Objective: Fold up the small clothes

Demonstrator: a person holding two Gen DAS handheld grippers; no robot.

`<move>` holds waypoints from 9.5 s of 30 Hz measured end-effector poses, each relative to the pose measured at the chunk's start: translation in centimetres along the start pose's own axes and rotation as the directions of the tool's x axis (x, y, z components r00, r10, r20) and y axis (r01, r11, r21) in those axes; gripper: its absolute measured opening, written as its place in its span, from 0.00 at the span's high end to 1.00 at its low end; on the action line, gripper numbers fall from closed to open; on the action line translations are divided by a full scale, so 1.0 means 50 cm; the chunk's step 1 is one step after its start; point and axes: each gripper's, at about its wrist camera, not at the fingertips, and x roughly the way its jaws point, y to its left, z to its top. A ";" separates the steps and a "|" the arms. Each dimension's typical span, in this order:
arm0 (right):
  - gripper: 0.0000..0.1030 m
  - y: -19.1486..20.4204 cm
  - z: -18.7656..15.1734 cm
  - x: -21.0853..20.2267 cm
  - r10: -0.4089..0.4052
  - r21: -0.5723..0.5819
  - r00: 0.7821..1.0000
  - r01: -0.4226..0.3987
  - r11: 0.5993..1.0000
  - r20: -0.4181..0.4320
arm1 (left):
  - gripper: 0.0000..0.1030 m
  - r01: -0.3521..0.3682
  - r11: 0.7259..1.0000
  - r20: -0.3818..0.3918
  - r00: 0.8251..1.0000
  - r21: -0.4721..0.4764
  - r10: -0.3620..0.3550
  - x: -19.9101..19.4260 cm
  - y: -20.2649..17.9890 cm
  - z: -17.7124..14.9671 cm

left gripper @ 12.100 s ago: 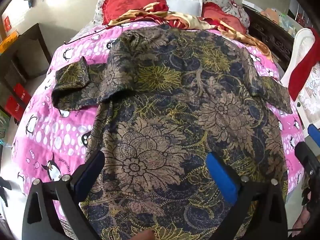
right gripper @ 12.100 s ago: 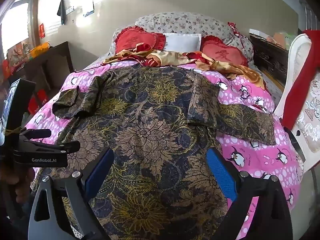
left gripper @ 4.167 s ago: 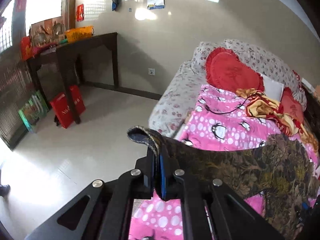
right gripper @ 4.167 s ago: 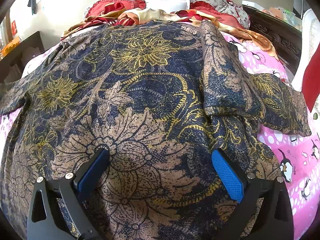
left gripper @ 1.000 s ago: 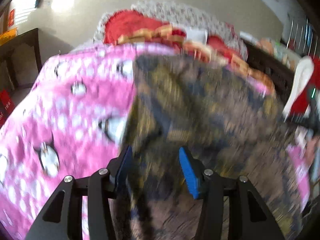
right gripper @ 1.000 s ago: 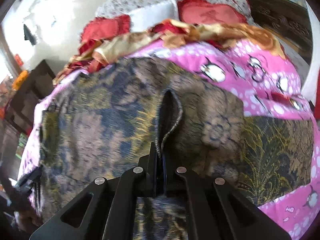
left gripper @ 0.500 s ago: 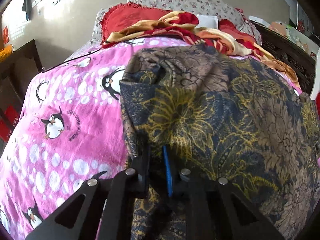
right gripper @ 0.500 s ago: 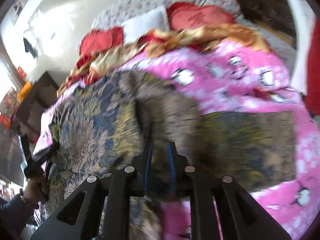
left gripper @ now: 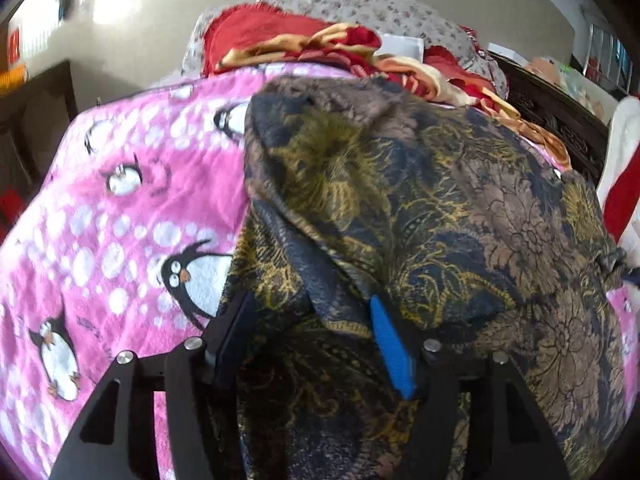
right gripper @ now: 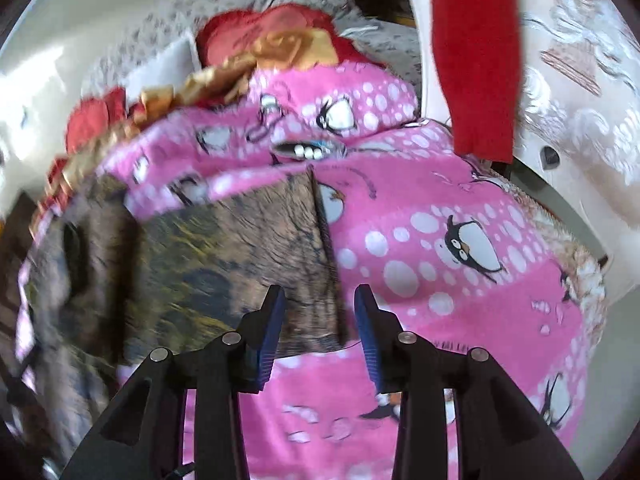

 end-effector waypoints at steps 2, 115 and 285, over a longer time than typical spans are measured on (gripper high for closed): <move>0.60 0.005 -0.001 0.019 0.002 -0.051 1.000 -0.002 0.999 0.008 | 0.38 -0.005 1.000 0.002 1.000 0.003 0.005 0.000 -0.001 0.000; 0.67 0.596 -0.267 -0.038 0.257 -0.430 0.966 -0.229 0.874 0.008 | 0.96 0.598 0.792 0.219 0.762 0.123 -0.609 -0.354 -0.131 0.289; 0.62 0.665 -0.195 0.009 0.130 -0.370 0.988 -0.089 0.925 0.088 | 0.02 0.041 0.981 -0.170 0.985 0.188 -0.009 -0.034 -0.173 0.010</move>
